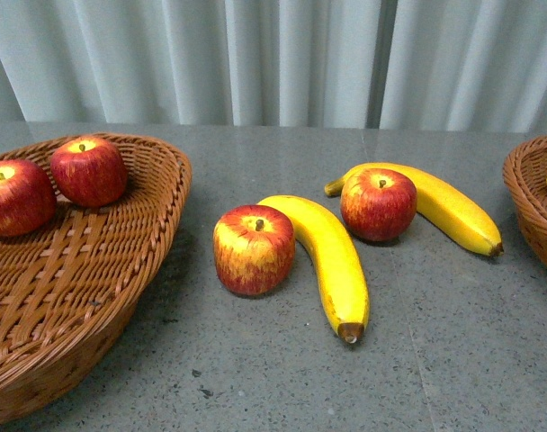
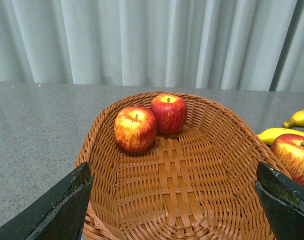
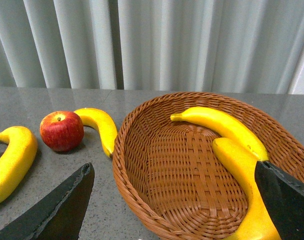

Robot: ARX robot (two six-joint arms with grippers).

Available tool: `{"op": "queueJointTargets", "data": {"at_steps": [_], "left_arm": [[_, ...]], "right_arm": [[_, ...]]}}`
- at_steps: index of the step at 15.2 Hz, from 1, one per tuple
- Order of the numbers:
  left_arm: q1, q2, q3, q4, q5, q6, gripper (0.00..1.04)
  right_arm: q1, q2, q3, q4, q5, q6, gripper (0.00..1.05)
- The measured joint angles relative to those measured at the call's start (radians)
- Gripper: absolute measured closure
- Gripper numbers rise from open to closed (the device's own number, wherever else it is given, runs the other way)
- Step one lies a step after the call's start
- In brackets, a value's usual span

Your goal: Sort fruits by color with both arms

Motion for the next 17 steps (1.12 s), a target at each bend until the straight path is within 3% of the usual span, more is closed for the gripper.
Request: {"op": "queueJointTargets", "data": {"at_steps": [12,13,14,15,17], "left_arm": [[0.000,0.000,0.000,0.000,0.000,0.000,0.07],[-0.010,0.006,0.005,-0.029,-0.024,-0.008,0.07],[-0.114,0.103,0.071,-0.192,-0.228,-0.072,0.07],[-0.145,0.143,0.089,-0.195,-0.309,-0.092,0.07],[-0.055,0.183,0.119,-0.094,-0.282,-0.097,0.07]], "right_arm": [[0.000,0.000,0.000,0.000,0.000,0.000,0.07],[0.000,0.000,0.000,0.000,0.000,0.000,0.07],[0.000,0.000,0.000,-0.001,0.001,0.001,0.07],[0.000,0.000,0.000,0.001,0.000,0.000,0.07],[0.000,0.000,0.000,-0.001,0.000,0.000,0.07]]}}
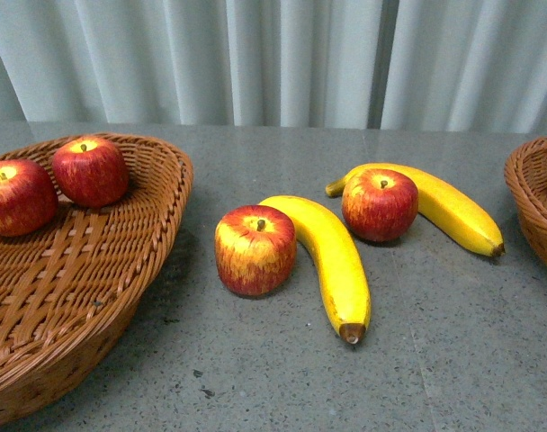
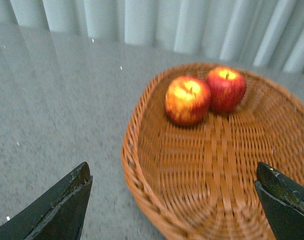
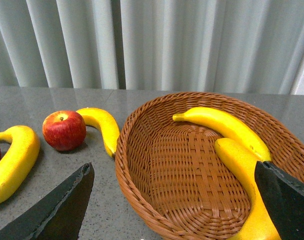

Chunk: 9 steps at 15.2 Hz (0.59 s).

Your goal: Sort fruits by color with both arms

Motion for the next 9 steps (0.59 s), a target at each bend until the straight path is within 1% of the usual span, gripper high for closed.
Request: {"op": "queueJointTargets", "data": {"at_steps": [2,3,4,5,7,9], "left_arm": [[0.120,0.151,0.071,0.176,0.125,0.030,0.07],[0.181,0.293,0.120,0.294,0.216,0.057,0.07],[0.189,0.390,0.166,0.360,0.264,0.080,0.07],[0.174,0.486,0.222,0.410,0.312,0.105,0.07],[0.107,0.698,0.383,0.404,0.388,0.171,0.07],[0.017,0.902,0.560,0.276,0.481,0.237,0.07]], "right_arm": [[0.000,0.000,0.000,0.001,0.000,0.000,0.07],[0.000,0.000,0.000,0.001,0.000,0.000,0.07],[0.000,0.000,0.000,0.002,0.000,0.000,0.07],[0.000,0.000,0.000,0.001,0.000,0.000,0.07],[0.000,0.000,0.000,0.001,0.000,0.000,0.07],[0.000,0.000,0.000,0.001,0.000,0.000,0.07]]}}
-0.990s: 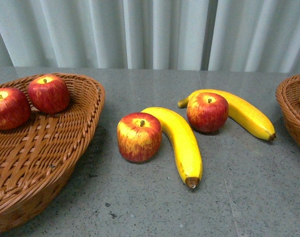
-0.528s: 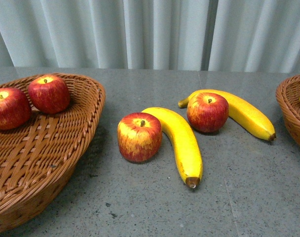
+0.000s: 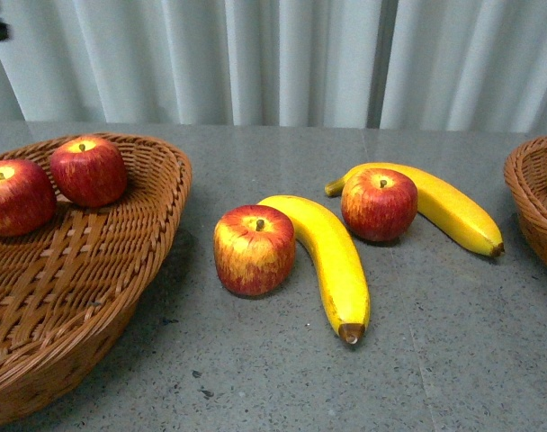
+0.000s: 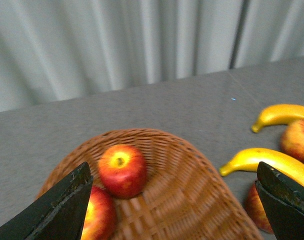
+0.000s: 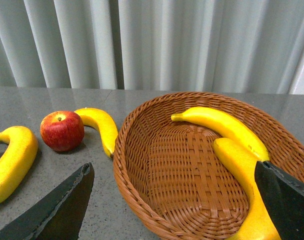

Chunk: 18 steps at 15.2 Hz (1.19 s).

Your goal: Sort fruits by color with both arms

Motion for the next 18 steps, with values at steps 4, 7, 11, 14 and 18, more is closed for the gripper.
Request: {"op": "queueJointTargets", "data": {"at_steps": [4,7,11,14,18], "left_arm": [[-0.136,0.237,0.178,-0.221,0.131,0.184,0.07],[-0.177,0.328,0.186,-0.239,0.150,0.301,0.07],[-0.210,0.428,0.215,-0.229,0.168,0.413,0.07],[-0.219,0.487,0.241,-0.223,0.176,0.451,0.07],[-0.244,0.550,0.280,-0.224,0.221,0.471,0.07]], "right_arm": [[0.000,0.000,0.000,0.000,0.000,0.000,0.07],[0.000,0.000,0.000,0.000,0.000,0.000,0.07],[0.000,0.000,0.000,0.000,0.000,0.000,0.07],[0.000,0.000,0.000,0.000,0.000,0.000,0.07],[0.000,0.000,0.000,0.000,0.000,0.000,0.07]]}}
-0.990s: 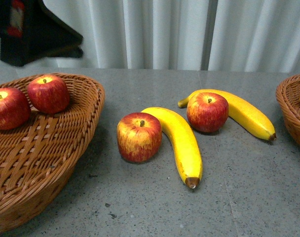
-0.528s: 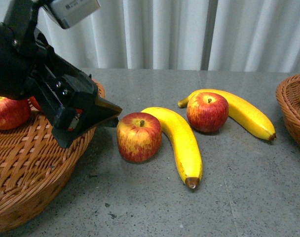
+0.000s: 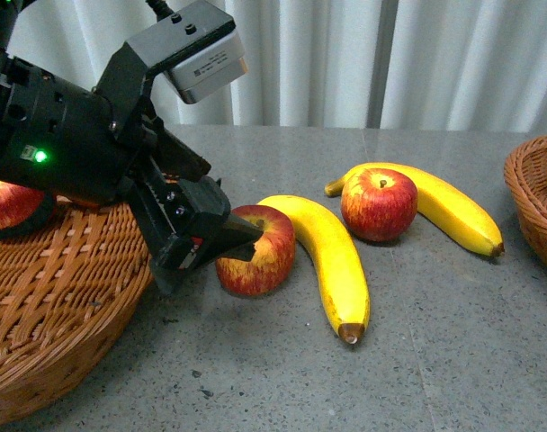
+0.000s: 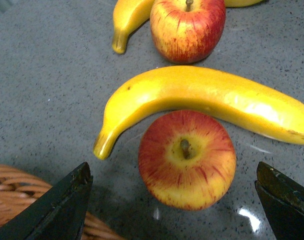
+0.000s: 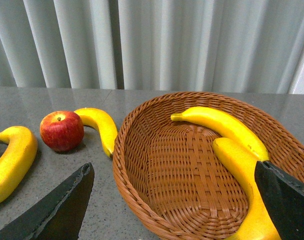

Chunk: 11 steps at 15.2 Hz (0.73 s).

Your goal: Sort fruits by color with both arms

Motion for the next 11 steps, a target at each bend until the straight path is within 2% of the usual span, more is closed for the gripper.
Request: {"op": "queueJointTargets", "data": {"at_steps": [8,11], "left_arm": [[-0.025,0.086,0.029,0.002,0.011,0.011,0.07],[-0.048,0.116,0.043,-0.011,-0.015,0.025,0.07]], "right_arm": [[0.000,0.000,0.000,0.000,0.000,0.000,0.07],[0.000,0.000,0.000,0.000,0.000,0.000,0.07]]}}
